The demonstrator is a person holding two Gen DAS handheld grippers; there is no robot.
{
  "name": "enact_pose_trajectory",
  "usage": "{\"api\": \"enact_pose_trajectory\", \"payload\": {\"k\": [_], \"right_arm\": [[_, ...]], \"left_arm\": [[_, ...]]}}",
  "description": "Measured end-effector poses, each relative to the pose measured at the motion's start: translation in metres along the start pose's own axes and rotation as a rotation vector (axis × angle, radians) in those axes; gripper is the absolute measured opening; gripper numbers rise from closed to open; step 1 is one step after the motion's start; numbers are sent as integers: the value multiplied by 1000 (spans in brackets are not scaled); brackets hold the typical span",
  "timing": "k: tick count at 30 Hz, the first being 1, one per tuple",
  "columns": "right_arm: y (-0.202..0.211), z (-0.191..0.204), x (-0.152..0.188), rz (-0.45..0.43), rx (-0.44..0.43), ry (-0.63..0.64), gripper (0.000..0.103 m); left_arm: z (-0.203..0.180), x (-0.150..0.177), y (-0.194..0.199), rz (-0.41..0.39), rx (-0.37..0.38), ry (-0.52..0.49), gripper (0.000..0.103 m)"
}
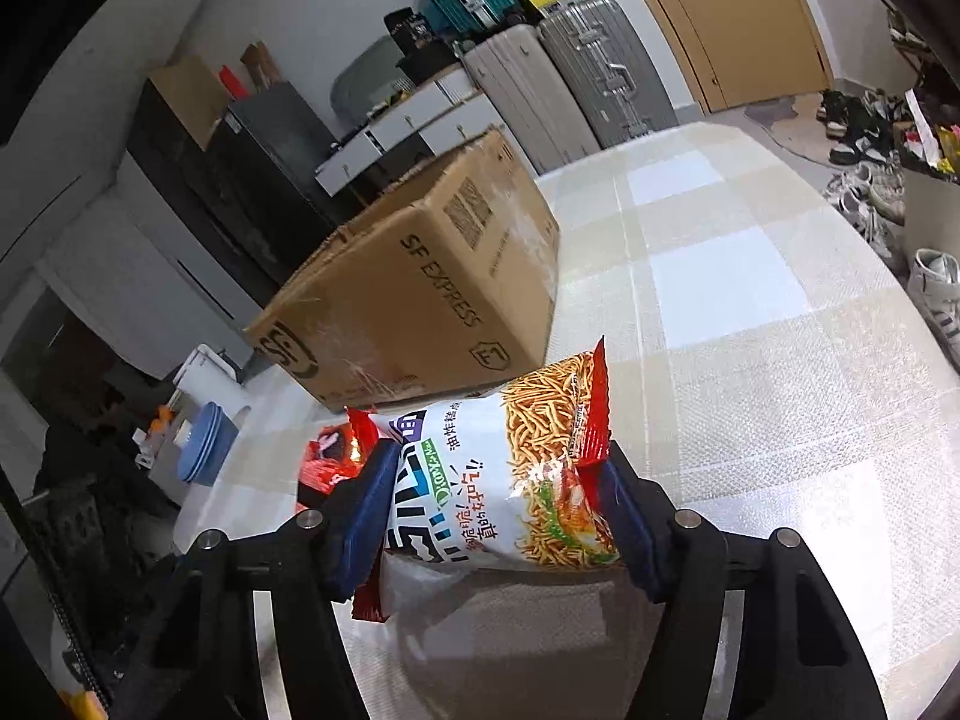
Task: Organize snacks
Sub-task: 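Grasp the spicy noodle-snack bag with the right gripper, then grasp the red wafer packet with the left gripper while the right holds the noodle bag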
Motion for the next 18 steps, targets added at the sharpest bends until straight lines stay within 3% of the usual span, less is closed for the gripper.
{"api": "enact_pose_trajectory", "payload": {"k": [8,12,18], "right_arm": [[26,-3,3,-52,-59,-54,66],[50,-3,8,-84,-76,-77,66],[81,1,20,-114,-92,-84,66]], "left_arm": [[-10,-24,-5,-27,-2,-44,103],[-25,-39,-29,-8,-5,-90,103],[-31,-46,-63,18,-25,-57,103]]}}
Point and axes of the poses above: each gripper's, at about its wrist camera, not at the fingertips, and y roughly against the way its jaws point, z to its left, x to its underside, the point moved 5 cm from there along -y, roughly the way its jaws point, and after that the axes turned 12 degrees about x, right-handed, at the moved point
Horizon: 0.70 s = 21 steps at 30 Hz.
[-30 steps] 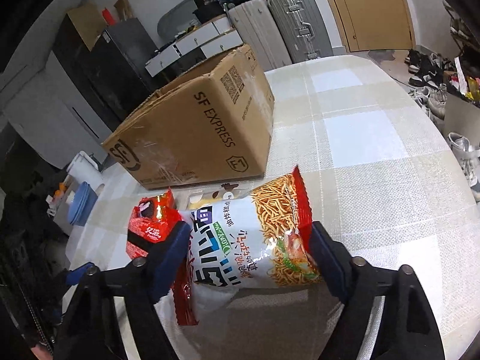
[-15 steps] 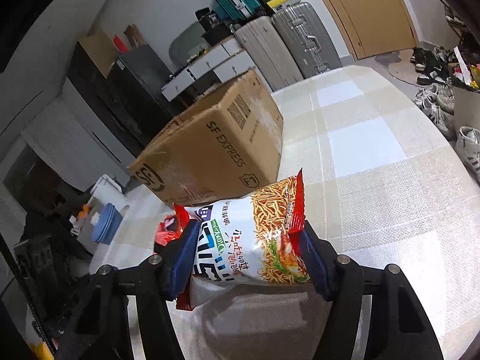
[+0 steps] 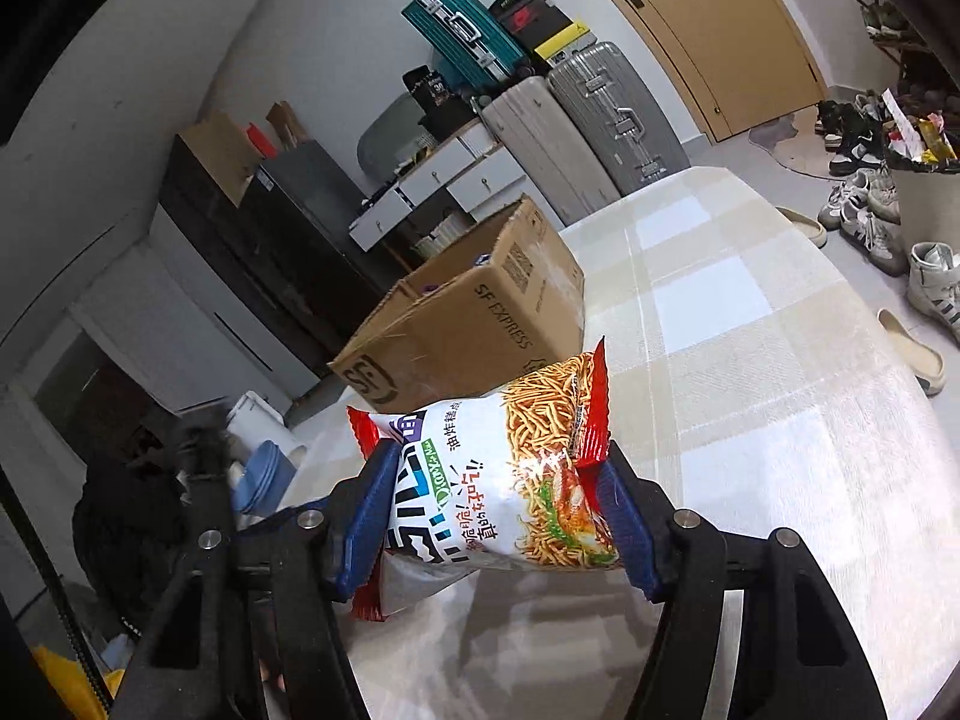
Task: Organize snacks
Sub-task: 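Grasp the red wafer packet with the left gripper while the right holds the noodle bag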
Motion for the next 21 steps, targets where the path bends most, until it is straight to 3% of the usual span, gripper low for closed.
{"api": "enact_pose_trajectory", "payload": {"k": [7,8,12,15,21], "right_arm": [[14,2,13,9,-12,-18,66],[15,2,14,9,-11,-23,66],[19,1,20,17,-15,-37,66],[19,3,24,25,-14,-40,66],[26,8,28,22,-8,-38,66]], "left_arm": [[0,-1,-31,67,-12,16,100],[1,1,-31,59,-6,23,96],[2,-4,-27,44,25,29,50],[3,-5,-25,58,59,30,39],[13,-1,-14,67,107,81,32]]}}
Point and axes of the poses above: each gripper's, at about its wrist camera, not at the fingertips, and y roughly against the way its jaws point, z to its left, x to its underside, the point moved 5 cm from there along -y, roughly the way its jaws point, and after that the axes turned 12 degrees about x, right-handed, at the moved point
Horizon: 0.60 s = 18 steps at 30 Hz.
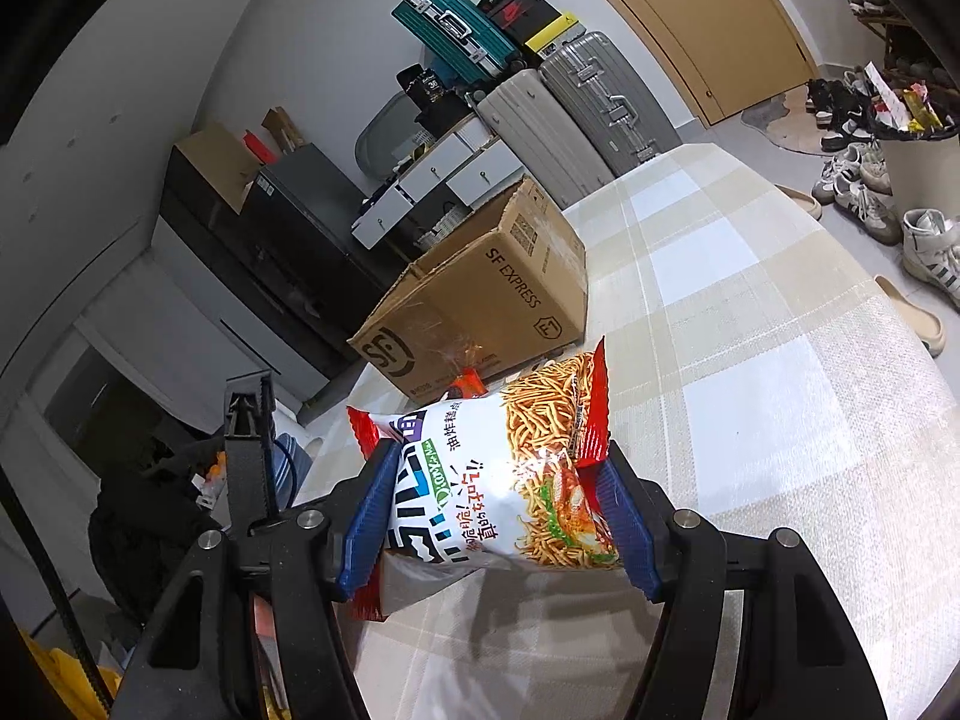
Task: Organize snacks
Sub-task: 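Grasp the red wafer packet with the left gripper while the right holds the noodle bag, then carry the red wafer packet and noodle bag with both grippers over the box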
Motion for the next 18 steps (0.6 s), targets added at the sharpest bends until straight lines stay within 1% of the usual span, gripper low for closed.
{"api": "enact_pose_trajectory", "payload": {"k": [6,7,14,18], "right_arm": [[10,18,3,-9,-10,38,66],[11,24,4,-8,-16,48,66],[18,52,16,3,-37,89,66],[15,60,24,33,-46,76,66]], "left_arm": [[9,13,27,-10,17,3,25],[12,21,36,-14,17,-1,25],[19,41,66,-26,58,14,24],[22,50,84,-41,71,18,24]]}}
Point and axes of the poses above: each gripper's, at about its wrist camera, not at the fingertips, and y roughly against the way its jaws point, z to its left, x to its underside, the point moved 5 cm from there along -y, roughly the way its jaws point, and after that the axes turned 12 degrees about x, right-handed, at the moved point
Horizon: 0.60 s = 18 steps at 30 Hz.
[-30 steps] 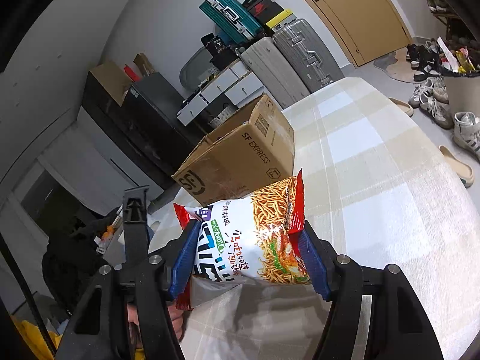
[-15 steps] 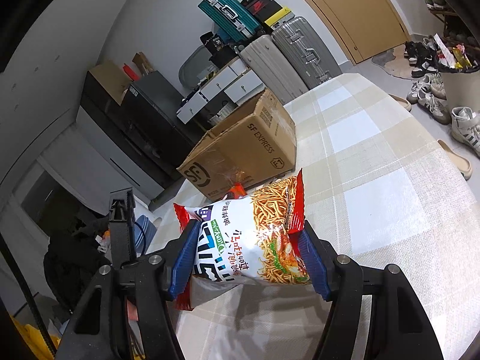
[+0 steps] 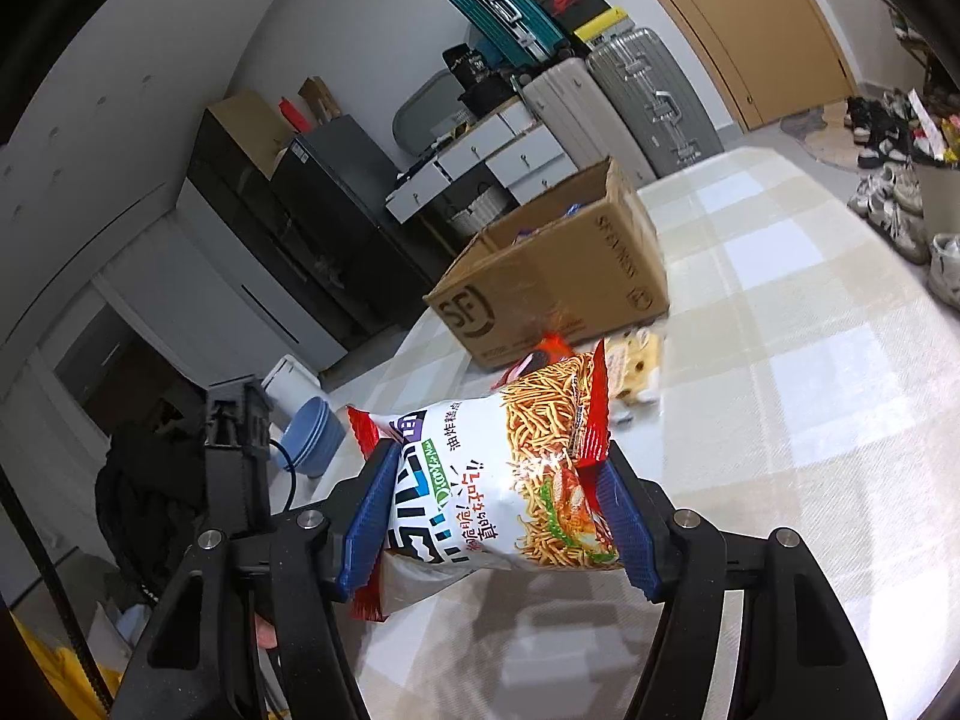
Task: Organize snacks
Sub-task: 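Carry the red wafer packet and noodle bag with both grippers over the box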
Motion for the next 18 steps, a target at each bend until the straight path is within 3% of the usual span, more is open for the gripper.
{"api": "enact_pose_trajectory", "payload": {"k": [18], "right_arm": [[30,44,30,-8,-26,106,66]], "left_arm": [[-19,48,103,-90,-25,-97,24]]}}
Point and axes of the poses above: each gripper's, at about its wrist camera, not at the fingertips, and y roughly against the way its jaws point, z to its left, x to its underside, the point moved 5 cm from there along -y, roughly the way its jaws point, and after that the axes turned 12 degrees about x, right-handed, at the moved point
